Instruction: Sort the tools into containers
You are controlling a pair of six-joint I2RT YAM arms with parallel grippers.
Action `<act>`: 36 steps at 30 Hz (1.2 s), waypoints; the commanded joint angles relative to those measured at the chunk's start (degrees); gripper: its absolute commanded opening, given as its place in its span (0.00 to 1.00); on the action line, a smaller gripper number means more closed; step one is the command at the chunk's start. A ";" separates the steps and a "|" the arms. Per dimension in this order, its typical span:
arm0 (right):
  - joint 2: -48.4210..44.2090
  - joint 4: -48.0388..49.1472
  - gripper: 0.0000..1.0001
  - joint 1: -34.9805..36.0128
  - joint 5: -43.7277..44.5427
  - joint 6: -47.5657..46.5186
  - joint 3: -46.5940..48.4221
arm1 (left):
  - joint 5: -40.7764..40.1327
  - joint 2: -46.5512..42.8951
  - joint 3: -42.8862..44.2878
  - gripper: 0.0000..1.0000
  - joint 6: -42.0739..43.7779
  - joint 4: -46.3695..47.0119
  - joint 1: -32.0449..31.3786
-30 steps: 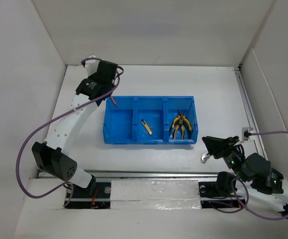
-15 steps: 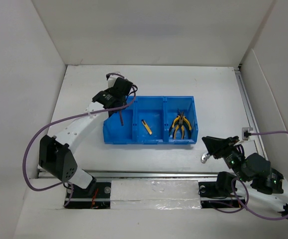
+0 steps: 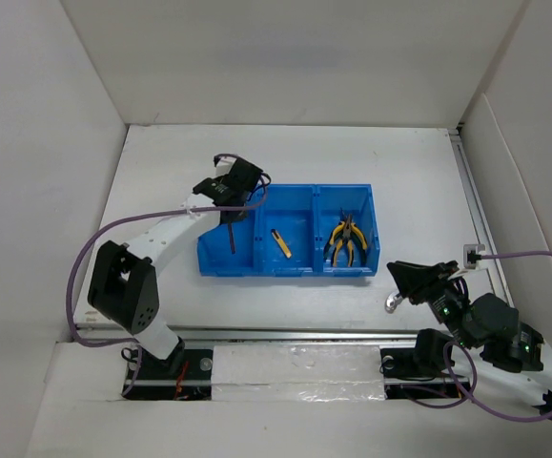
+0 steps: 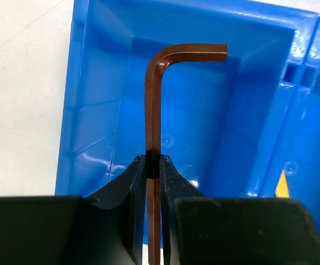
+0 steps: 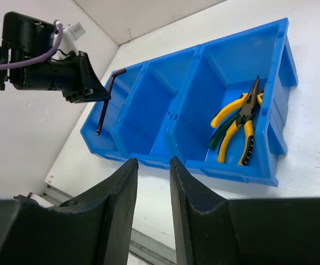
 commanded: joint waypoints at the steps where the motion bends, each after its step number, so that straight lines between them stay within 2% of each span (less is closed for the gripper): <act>1: -13.21 2.37 0.35 0.39 -0.03 -0.90 0.22 | -2.46 0.68 -0.32 0.00 -0.94 0.33 0.21; 11: -13.13 2.46 0.35 0.39 -0.38 -1.08 0.22 | -4.83 3.41 -0.50 0.00 -2.79 -1.78 0.21; 21: -13.13 2.73 0.35 0.39 -0.38 -1.78 0.31 | -7.72 10.09 1.34 0.00 -5.42 -4.50 0.21; 26: -13.13 2.55 0.35 0.39 -0.46 -1.78 0.31 | -8.08 10.18 1.52 0.00 -6.21 -4.68 0.21; 27: -13.13 2.64 0.35 0.39 -0.46 -1.78 0.31 | -8.17 10.35 1.78 0.06 -6.13 -4.68 0.21; 33: -13.04 2.64 0.35 0.39 -0.38 -1.78 0.31 | -8.08 10.79 2.49 0.25 -5.86 -5.12 0.21; 36: -13.13 2.55 0.35 0.39 -0.29 -1.78 0.31 | -8.34 10.71 3.28 0.28 -5.77 -5.82 0.21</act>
